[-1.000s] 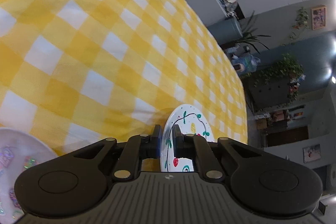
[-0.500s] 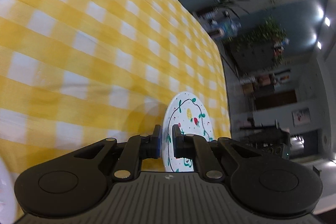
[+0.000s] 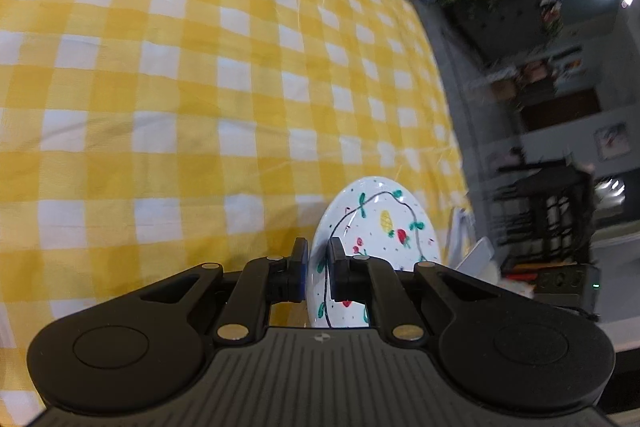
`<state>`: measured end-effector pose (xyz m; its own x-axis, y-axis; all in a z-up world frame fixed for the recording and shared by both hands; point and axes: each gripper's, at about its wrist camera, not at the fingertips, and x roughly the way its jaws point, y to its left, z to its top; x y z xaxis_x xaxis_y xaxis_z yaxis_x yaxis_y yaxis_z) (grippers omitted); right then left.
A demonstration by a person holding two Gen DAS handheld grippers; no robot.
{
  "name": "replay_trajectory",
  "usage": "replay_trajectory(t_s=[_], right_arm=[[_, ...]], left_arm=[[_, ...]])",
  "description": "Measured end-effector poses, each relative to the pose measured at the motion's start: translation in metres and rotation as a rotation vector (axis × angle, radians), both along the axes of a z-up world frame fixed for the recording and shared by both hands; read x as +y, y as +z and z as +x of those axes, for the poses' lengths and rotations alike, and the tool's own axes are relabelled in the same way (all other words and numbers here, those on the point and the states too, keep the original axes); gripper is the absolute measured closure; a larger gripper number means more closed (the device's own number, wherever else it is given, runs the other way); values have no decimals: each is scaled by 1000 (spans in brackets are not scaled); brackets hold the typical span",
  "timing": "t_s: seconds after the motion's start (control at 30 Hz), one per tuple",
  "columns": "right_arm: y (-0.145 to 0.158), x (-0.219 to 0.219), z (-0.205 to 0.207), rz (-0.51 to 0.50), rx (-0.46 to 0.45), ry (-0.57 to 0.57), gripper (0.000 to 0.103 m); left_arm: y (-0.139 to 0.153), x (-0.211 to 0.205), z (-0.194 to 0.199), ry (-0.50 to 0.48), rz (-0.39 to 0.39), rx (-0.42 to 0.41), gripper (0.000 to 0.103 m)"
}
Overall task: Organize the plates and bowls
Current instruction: 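Lift the fruity plate with both tools and carry it beside the bowl stack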
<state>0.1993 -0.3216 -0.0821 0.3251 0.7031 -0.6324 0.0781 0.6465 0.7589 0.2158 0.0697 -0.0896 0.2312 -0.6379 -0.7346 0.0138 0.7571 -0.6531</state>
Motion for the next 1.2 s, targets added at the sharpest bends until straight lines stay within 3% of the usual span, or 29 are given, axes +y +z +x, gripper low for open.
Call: replay_trajectory(t_s=[0.47, 0.8, 1.2], right_arm=[[-23, -25, -38, -61, 86, -19, 89], [-21, -13, -36, -143, 66, -15, 89], [-18, 11, -38, -249, 33, 16, 86]], left_arm=[[4, -52, -19, -138, 146, -13, 92], [-4, -60, -21, -133, 197, -1, 91], [-2, -72, -29, -144, 299, -62, 88]])
